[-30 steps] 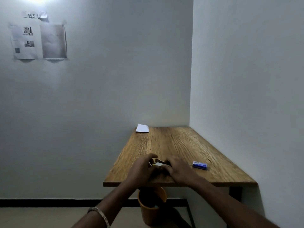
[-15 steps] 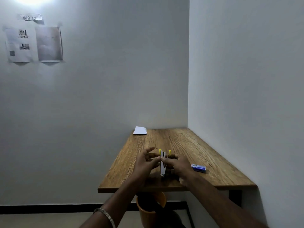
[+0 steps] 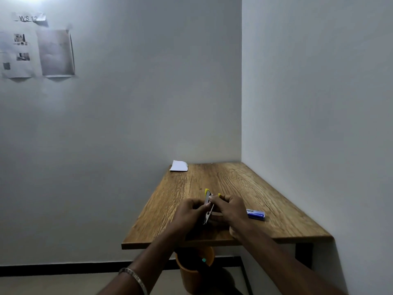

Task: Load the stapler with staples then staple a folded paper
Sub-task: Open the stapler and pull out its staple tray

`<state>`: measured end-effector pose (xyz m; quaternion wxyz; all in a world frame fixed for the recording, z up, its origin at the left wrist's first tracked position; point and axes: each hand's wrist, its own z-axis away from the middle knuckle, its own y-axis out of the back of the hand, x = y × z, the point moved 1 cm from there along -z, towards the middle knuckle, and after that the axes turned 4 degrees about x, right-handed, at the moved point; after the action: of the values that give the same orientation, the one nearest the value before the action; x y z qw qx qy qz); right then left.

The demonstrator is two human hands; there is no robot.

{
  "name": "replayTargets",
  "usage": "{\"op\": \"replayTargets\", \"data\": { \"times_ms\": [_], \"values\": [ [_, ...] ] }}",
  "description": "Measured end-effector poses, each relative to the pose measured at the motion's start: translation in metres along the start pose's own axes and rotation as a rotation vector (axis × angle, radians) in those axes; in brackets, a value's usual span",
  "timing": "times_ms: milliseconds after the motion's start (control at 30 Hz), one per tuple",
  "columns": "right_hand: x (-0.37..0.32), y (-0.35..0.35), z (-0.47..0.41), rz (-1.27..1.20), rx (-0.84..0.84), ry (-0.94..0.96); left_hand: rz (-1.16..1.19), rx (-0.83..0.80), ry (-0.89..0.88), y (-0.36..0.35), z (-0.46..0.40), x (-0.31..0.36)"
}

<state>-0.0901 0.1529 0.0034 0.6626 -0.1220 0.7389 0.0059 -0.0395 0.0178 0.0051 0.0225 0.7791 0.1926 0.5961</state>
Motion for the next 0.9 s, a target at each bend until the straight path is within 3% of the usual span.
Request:
{"op": "replayTargets", "data": {
  "times_ms": [300, 467, 600, 767, 900],
  "values": [
    [0.001, -0.003, 0.001, 0.018, 0.003, 0.031, 0.02, 0.058, -0.008, 0.001, -0.001, -0.003],
    [0.002, 0.0, -0.004, -0.08, 0.044, 0.007, 0.19, 0.127, 0.089, 0.007, -0.006, -0.006],
    [0.002, 0.003, -0.006, -0.074, -0.006, -0.009, 0.192, 0.115, 0.107, 0.007, -0.008, -0.006],
    [0.003, 0.01, -0.01, 0.293, -0.053, 0.17, 0.257, 0.149, 0.131, 0.012, -0.007, -0.005],
    [0.002, 0.018, -0.01, 0.584, -0.024, 0.298, 0.178, 0.158, 0.076, 0.017, -0.007, -0.008]
  ]
}}
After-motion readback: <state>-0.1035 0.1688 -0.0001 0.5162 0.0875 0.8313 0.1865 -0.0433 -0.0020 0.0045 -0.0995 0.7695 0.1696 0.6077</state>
